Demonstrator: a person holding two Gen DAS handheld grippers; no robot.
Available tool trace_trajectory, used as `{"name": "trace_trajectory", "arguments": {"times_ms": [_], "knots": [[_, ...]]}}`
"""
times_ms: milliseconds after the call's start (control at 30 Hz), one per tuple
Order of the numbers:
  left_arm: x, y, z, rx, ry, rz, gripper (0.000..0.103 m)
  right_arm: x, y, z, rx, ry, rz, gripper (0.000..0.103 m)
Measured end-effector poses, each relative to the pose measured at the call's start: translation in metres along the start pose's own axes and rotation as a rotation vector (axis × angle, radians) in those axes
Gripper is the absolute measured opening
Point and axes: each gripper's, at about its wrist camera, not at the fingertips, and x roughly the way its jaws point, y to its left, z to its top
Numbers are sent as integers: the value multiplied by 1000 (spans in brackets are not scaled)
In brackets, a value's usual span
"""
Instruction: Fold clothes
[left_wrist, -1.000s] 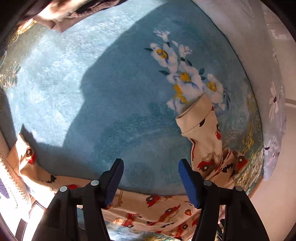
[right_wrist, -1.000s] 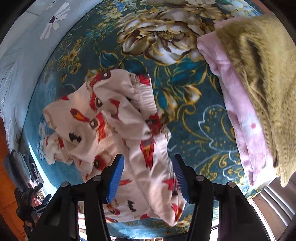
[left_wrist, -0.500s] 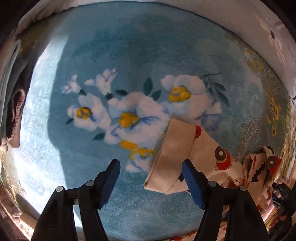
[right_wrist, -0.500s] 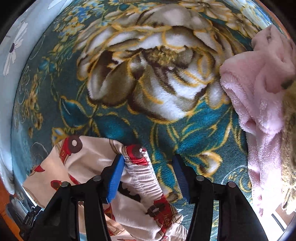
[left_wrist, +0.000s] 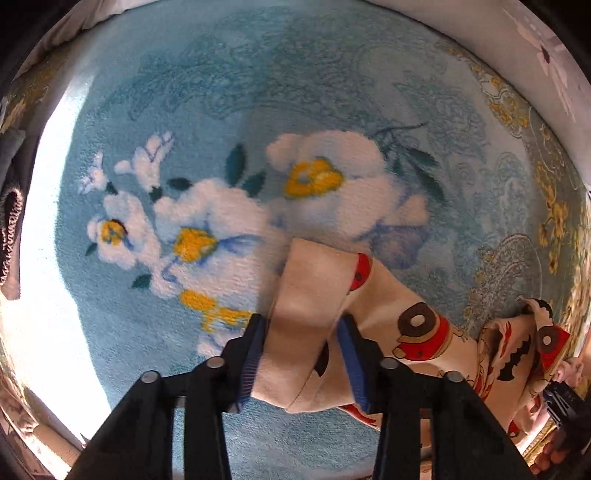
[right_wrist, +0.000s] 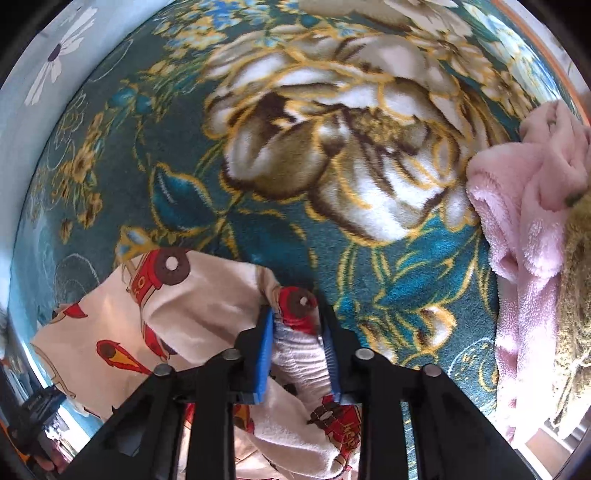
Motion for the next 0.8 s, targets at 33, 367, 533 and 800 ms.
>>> {"name": "trace_trajectory", "arguments": {"times_ms": [33,367,533,800], "knots": [[-3,-5,1,25,-11,14,11,-2,2,0,-12,0,-1,20],[-105,54,28,-16,-345,301,10,-63,2,35,-56,-185,1,16],[-140,115,58,-102,-422,435,10,-65,-5,59,-27,-211,6,16],[-120,152,100,-80,-387,564,13,-58,-24,94,37,-226,-2,16]]}}
